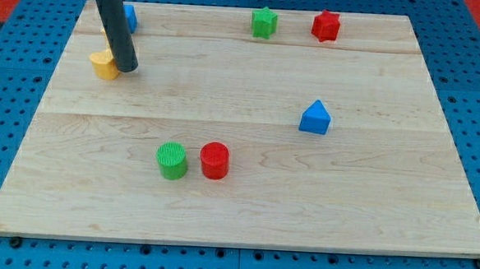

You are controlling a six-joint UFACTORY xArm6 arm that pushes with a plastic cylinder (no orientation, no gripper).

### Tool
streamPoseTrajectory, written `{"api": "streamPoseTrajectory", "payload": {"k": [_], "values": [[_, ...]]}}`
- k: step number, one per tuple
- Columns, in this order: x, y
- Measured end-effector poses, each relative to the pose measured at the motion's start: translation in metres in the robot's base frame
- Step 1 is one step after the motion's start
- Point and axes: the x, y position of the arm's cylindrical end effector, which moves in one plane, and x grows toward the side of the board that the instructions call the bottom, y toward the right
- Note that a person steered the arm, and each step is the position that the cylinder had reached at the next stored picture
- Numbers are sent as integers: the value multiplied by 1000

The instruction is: Push the yellow heart towards the down side

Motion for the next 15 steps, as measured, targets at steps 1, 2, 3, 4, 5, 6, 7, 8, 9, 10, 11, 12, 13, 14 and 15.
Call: {"api": "streamPoseTrajectory", "payload": {"k": [1, 2, 3, 4, 5, 6, 7, 8, 9, 10, 11, 12, 13, 14, 15], "values": [[-16, 15], [-29, -1], [-24, -12], [-16, -16], [1, -16], [16, -16], [26, -16], [1, -20], [-25, -23], [-18, -44], [-16, -59], [9, -50], [24, -48], [21, -33], [15, 46]]}}
